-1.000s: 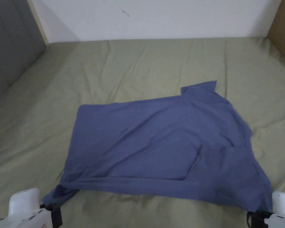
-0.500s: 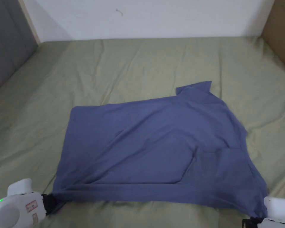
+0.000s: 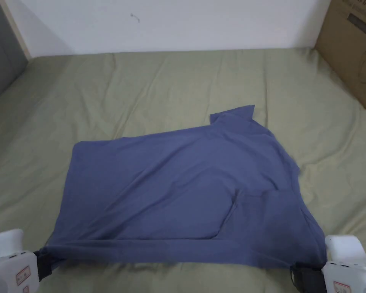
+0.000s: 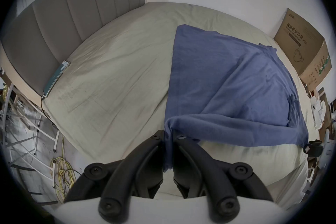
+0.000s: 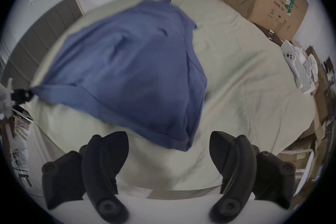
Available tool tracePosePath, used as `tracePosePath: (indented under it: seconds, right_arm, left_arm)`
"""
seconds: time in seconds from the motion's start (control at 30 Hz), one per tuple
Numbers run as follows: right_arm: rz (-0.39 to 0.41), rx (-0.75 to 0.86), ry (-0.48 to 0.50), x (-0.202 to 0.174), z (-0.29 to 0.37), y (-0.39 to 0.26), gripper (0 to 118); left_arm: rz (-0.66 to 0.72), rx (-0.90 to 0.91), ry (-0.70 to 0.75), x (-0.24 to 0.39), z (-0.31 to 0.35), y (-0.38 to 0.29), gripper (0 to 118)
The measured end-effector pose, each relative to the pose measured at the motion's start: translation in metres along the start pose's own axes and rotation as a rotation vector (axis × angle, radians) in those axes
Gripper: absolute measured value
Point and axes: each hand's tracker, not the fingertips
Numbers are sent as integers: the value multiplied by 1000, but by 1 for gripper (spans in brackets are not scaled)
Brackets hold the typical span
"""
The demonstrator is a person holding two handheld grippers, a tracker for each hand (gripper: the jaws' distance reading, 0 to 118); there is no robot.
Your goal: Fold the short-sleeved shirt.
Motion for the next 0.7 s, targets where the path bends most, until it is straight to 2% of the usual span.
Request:
tracePosePath:
  seconds: [0.03,0.07,0.1,0.13,0.23,0.33,0.47,0.7]
  right_arm:
    - [6,-28,-17,1,-8,-3,79]
    - [6,-28,-7,2,-13,-7,41]
    - [-23,-31,-10,3,-14,-10,13]
    - [-93,5,25,5,-6,-11,12]
    - [-105,23,42,10,5,-7,7]
    - [-117,43,81,15,26,-5,7]
    - [-115,82,85,19,53,8,7]
    - [-149,123,112,26,53,88,7]
  left_arm:
    - [-1,-3,3,-4,-5,2,8]
    - [-3,-12,2,-5,-6,0,8]
    - [-4,-19,0,-5,-6,0,8]
    - [-3,-21,0,-6,-5,-1,8]
    - [-7,-13,0,-7,-3,0,8]
    - [-24,-6,3,-6,3,4,8]
    - [-54,16,11,-2,18,12,8]
    - [-278,49,77,22,0,67,8]
